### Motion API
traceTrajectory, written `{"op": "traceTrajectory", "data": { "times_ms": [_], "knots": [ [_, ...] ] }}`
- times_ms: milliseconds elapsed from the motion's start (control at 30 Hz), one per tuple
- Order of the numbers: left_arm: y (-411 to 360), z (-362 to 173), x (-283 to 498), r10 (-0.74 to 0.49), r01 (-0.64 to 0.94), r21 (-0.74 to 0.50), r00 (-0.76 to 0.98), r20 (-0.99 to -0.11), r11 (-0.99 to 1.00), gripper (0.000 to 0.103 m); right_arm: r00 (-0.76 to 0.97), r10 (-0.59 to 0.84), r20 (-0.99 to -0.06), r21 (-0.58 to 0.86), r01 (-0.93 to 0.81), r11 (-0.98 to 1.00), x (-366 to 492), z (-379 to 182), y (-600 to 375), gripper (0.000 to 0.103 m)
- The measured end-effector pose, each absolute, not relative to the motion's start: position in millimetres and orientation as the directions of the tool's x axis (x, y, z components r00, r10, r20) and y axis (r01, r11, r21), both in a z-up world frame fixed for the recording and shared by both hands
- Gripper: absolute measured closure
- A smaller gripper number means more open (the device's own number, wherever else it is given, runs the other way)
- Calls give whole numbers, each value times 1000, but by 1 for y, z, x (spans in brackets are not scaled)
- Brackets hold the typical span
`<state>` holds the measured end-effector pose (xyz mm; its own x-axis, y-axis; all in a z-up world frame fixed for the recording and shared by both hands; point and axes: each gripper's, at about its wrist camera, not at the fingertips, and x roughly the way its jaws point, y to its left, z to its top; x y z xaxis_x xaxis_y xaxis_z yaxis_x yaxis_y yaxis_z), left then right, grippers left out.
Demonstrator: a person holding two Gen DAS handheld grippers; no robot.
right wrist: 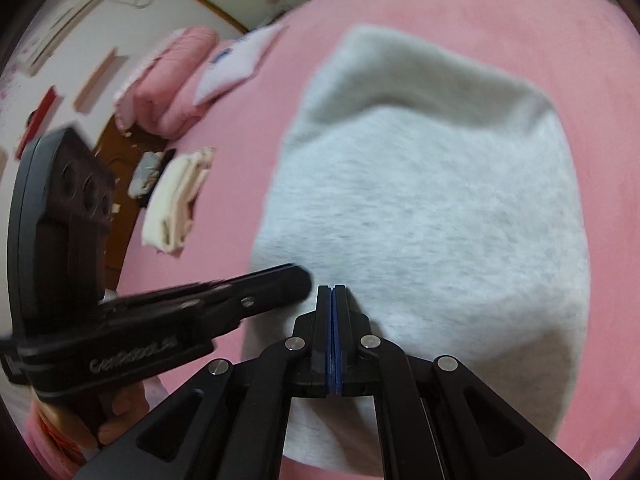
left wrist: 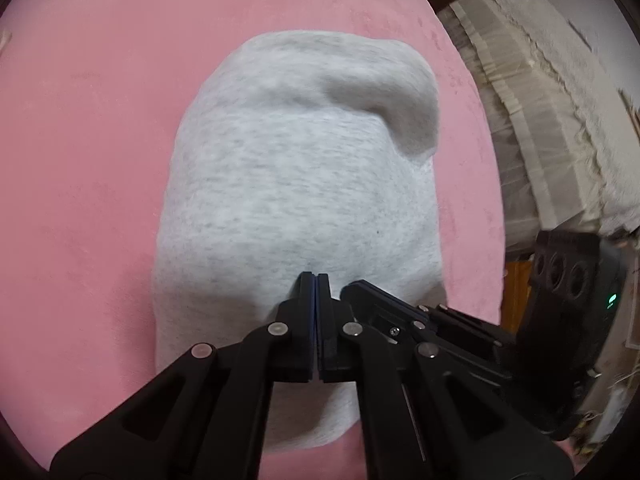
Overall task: Fold large clothes
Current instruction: 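Press the folded hoodie bundle flat with both closed tools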
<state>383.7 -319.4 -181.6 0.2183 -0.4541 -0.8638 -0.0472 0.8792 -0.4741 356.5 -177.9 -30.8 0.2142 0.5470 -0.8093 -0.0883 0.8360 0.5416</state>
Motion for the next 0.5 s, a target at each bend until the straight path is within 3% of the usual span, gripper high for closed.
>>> {"op": "traceTrajectory", "data": {
  "times_ms": [67, 167, 300, 500],
  "knots": [
    [-327, -188, 386, -447, -40, -468, 236, -863, 883, 102, 233, 449, -863, 442, -85, 893, 355, -51, -185, 103],
    [-344, -194, 383, -406, 27, -413, 252, -878, 910, 102, 231, 181, -956, 169, -70, 983, 343, -78, -202, 103],
    [-369, -192, 393, -361, 85, -351, 241, -901, 932, 102, 210, 208, -955, 211, -10, 977, 330, -88, -237, 103],
    [-371, -143, 380, -272, 91, -257, 238, -932, 962, 102, 299, 233, -925, 233, -38, 972, 316, -44, -234, 103]
  ]
}}
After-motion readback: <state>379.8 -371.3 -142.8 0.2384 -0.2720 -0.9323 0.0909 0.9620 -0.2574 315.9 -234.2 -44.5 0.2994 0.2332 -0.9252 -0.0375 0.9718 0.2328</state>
